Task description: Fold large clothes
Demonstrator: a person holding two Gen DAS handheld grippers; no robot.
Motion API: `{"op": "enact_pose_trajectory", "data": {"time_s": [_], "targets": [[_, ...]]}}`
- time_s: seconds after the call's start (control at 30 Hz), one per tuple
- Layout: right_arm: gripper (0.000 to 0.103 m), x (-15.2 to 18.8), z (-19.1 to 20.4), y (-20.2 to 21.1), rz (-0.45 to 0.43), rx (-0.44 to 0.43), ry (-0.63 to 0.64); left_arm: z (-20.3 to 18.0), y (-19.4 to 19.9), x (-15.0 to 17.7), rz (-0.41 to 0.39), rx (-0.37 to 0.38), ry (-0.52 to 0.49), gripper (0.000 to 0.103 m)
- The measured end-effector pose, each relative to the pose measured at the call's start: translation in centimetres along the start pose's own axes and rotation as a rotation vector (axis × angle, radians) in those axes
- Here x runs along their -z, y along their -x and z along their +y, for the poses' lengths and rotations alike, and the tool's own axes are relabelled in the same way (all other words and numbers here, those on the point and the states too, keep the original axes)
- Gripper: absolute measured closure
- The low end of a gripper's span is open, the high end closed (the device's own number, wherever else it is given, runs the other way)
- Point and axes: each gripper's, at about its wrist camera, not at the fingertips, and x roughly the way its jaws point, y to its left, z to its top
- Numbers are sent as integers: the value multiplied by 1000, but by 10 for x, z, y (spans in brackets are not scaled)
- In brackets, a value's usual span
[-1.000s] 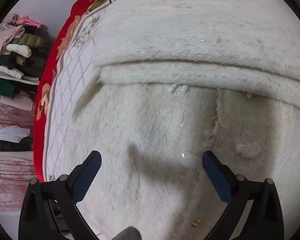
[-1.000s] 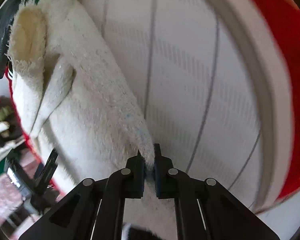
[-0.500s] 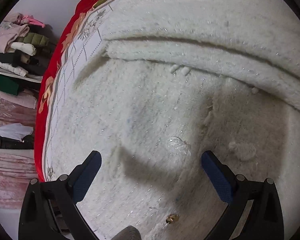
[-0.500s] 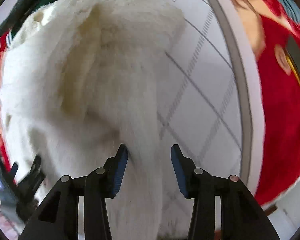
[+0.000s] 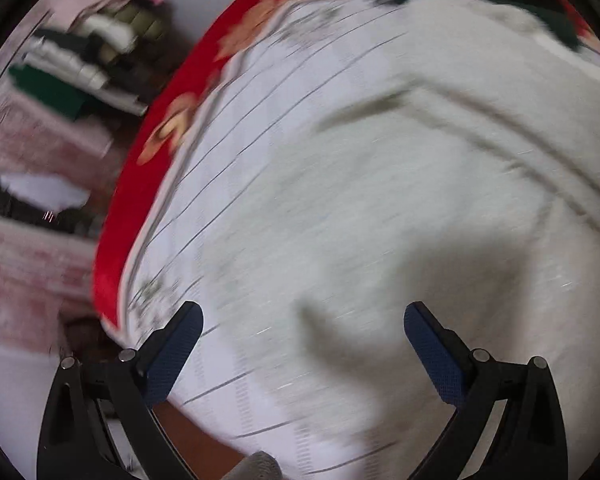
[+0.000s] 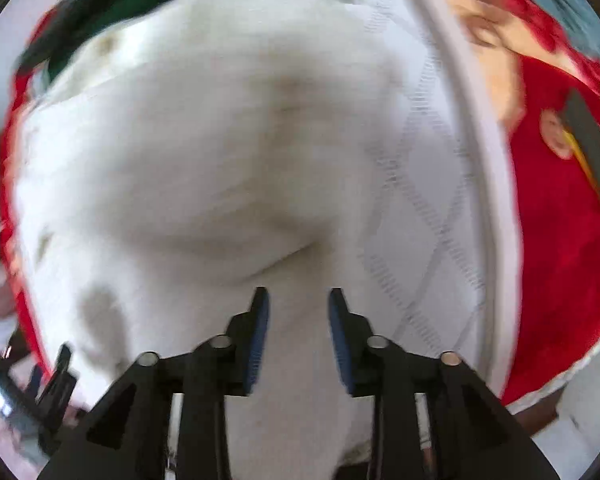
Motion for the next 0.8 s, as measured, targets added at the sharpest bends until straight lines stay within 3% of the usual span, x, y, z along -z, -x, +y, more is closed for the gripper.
{"op": "enact_pose_trajectory", "data": {"time_s": [0.17, 0.3, 0.37, 0.4, 0.43, 0.6, 0.67, 0.73, 0.77, 0.8], "targets": [[66, 15, 80, -51, 142, -140, 113, 20, -50, 19, 97, -63, 18, 0], [66, 0, 96, -110, 191, -94, 167, 20, -72, 27, 123, -47, -4, 0], [68, 0, 113, -118, 137, -6, 186, 16, -70, 28, 103, -57, -22, 0], [91, -2, 113, -116, 111, 15, 190, 15, -70, 29, 97, -60, -28, 0], [99, -2, 117, -110, 67, 47, 211, 14, -70, 30, 95, -58, -27, 0], [103, -19, 94, -69, -119, 11, 95, 21, -73, 29, 116, -23, 6, 0], [103, -29, 87, -79, -51, -4, 79, 28, -71, 28, 131, -18, 35, 0], [102, -36, 77, -91, 85, -106, 34, 37, -62, 27, 116, -38, 69, 0], [101, -38, 76, -87, 107, -140, 46, 45, -57, 27, 102, -42, 96, 0], [90, -41, 71, -82, 116, -169, 67, 50, -54, 27, 94, -45, 114, 0]]}}
